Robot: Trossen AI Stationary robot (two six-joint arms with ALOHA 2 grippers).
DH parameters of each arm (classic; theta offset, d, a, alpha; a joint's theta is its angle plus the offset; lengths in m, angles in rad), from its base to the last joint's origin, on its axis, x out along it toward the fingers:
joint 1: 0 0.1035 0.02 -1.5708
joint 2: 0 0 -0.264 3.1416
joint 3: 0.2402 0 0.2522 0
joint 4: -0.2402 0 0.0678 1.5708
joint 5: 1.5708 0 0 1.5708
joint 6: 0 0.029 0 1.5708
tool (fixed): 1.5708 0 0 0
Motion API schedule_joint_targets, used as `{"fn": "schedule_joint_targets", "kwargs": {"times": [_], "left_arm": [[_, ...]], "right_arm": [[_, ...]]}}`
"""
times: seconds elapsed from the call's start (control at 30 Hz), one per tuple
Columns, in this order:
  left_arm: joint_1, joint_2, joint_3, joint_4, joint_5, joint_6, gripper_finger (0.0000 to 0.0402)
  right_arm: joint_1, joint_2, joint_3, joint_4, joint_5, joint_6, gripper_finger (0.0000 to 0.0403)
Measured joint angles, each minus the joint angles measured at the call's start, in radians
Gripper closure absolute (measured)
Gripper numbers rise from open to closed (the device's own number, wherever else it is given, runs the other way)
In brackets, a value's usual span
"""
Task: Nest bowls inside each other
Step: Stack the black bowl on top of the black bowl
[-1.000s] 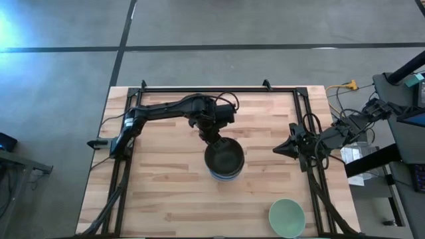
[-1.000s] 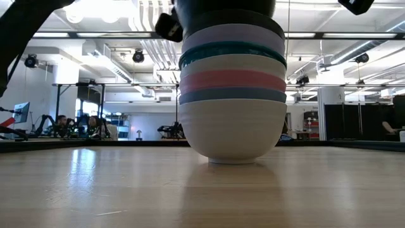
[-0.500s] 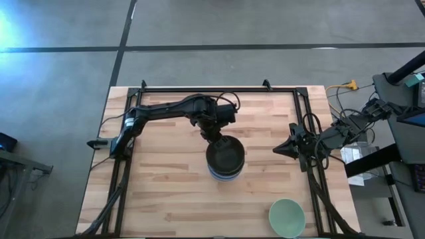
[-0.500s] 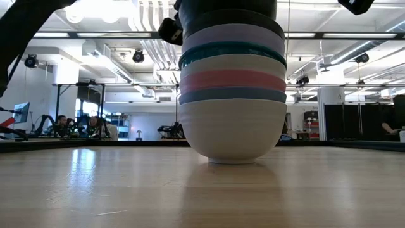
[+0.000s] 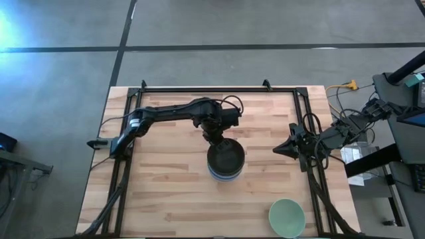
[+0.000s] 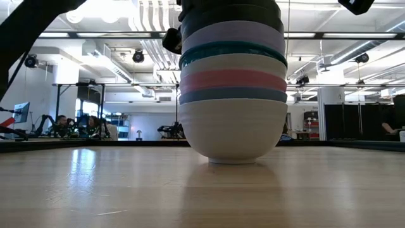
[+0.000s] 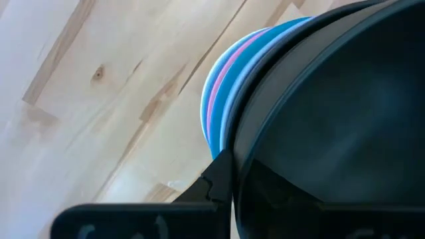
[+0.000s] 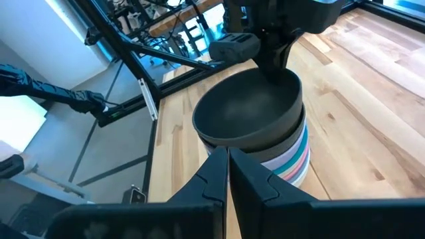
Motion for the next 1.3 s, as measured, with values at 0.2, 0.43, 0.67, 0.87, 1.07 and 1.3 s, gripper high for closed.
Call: {"fn": "schedule_joint_targets", "kwargs": {"times": [0.2,0.43,0.67,0.87,1.07,1.3], "left_arm": [[0.005,-0.008,0.006,0.0,0.004,0.081,0.0377],[0.005,-0.014,0.028,0.004,0.019,0.121,0.0284],[0.008,-0.049,0.029,-0.002,-0.033,0.102,0.0212],[0.009,-0.11,0.023,0.016,-0.1,0.074,0.0206],[0.016,-0.123,0.0,0.149,0.067,0.168,0.0239],[0.057,-0.108,-0.072,0.201,0.122,0.184,0.0292]], "right_arm": [[0.0,0.0,0.0,0.0,0.0,0.007,0.0394],[0.0,0.0,0.0,0.0,0.0,0.002,0.0394],[0.0,0.018,0.0,0.013,0.01,-0.028,0.0394],[0.0,0.048,0.0,0.037,0.011,-0.059,0.0394],[0.0,0.081,0.0,0.04,0.011,-0.057,0.0394],[0.0,0.096,0.0,0.068,0.009,-0.025,0.0394]]}}
